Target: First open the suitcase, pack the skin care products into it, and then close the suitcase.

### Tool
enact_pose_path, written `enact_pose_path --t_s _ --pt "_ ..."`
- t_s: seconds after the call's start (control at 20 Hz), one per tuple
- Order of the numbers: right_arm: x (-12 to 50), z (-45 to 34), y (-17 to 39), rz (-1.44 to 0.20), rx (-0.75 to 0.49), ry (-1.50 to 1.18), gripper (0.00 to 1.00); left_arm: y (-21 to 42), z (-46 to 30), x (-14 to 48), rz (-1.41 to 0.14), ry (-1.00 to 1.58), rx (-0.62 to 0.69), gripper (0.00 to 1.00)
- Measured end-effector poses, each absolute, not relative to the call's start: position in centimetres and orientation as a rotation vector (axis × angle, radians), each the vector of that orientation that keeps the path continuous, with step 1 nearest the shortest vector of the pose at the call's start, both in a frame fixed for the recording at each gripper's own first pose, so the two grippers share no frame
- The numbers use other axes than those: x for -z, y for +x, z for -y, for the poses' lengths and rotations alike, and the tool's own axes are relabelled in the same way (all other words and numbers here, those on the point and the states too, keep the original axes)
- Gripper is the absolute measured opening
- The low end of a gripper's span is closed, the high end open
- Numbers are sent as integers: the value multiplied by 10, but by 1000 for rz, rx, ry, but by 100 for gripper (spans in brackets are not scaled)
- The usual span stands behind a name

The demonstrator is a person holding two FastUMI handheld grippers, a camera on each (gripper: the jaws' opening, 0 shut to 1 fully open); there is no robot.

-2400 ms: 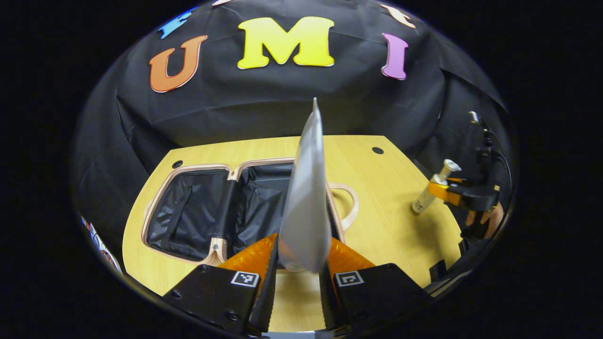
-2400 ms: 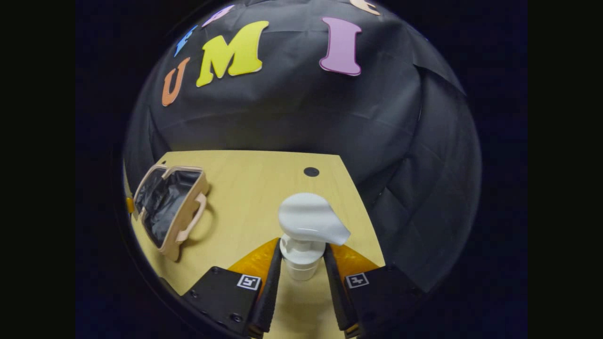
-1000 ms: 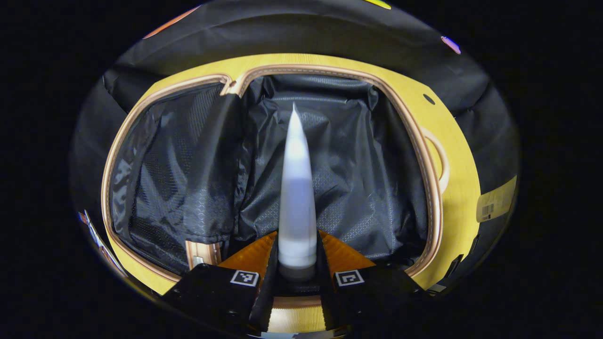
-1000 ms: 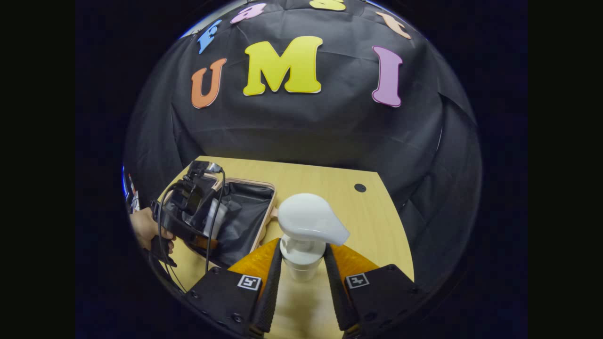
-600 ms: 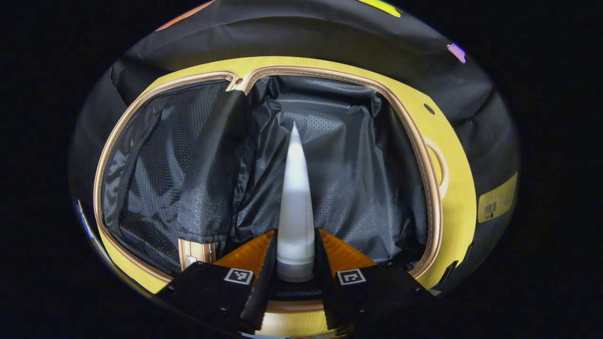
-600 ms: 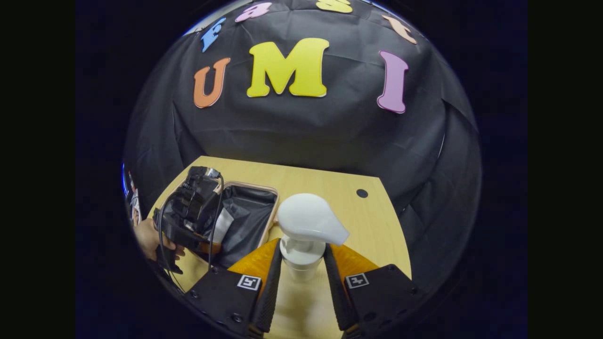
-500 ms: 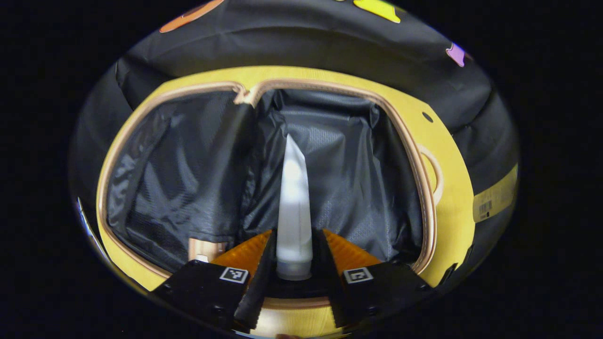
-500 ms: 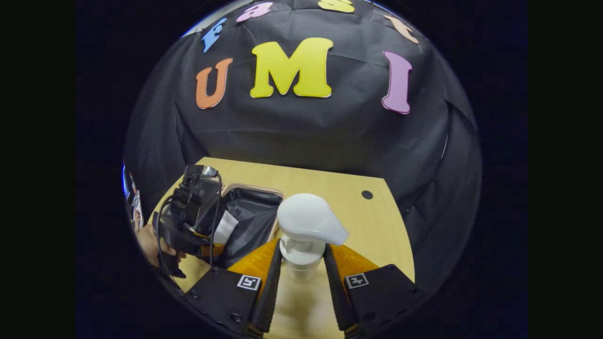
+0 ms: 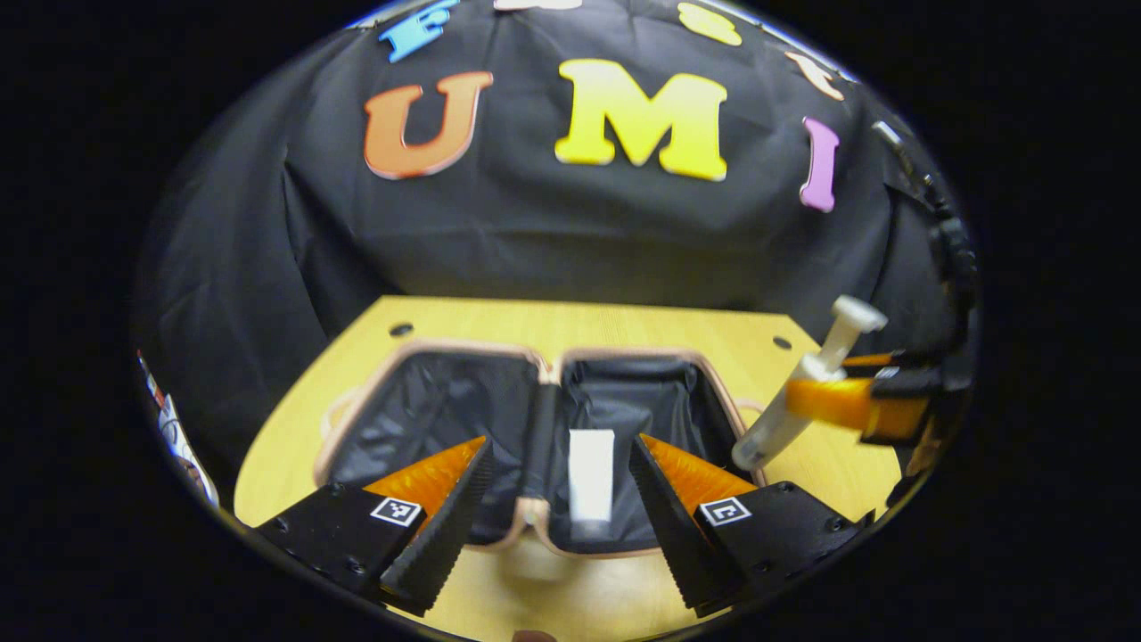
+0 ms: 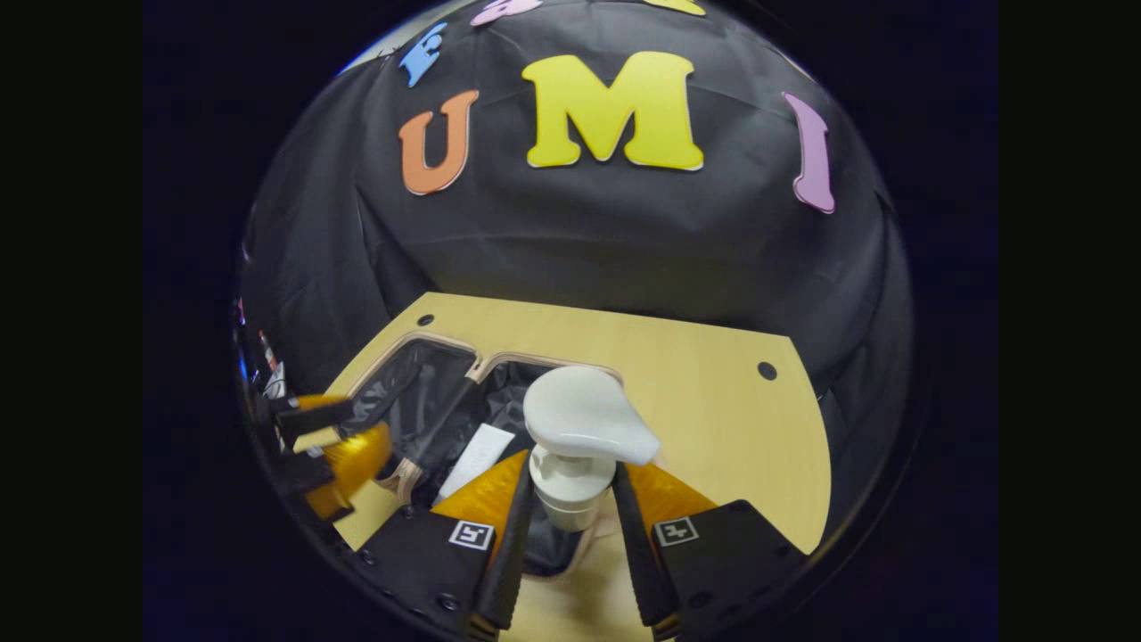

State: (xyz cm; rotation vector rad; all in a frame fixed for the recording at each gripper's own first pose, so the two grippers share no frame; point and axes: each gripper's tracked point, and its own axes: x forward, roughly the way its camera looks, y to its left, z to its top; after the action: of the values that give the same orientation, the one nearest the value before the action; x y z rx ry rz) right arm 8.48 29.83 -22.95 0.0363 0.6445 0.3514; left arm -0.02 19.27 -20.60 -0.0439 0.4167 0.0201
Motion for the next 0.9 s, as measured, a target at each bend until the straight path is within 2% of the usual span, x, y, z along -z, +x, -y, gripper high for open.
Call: enact_pose_path --t_s 0.15,0.3,0.4,0.6,0.7,0.75,0.8,0.9 --pt "257 -328 74 -709 -391 25 48 -16 -213 149 -229 7 -46 96" --pt "284 -350 62 -777 -403 -7 48 -28 -237 115 -135 7 -89 96" --pt "299 -361 51 -842 -418 -14 48 -38 -248 104 -107 -19 -113 96" --pt "296 -374 64 -840 -396 3 48 -41 -280 87 -68 -65 -171 96" --pt "292 -377 72 -862 -363 53 48 -42 -297 76 -41 -73 -196 96" --pt "296 -380 80 -876 -350 71 48 -43 -305 68 -24 -69 -209 100" --pt "295 -381 90 -871 -331 81 48 -44 -312 61 -12 -68 -216 96" --pt "298 -383 107 -894 -287 97 48 -43 -321 50 5 -54 -223 96"
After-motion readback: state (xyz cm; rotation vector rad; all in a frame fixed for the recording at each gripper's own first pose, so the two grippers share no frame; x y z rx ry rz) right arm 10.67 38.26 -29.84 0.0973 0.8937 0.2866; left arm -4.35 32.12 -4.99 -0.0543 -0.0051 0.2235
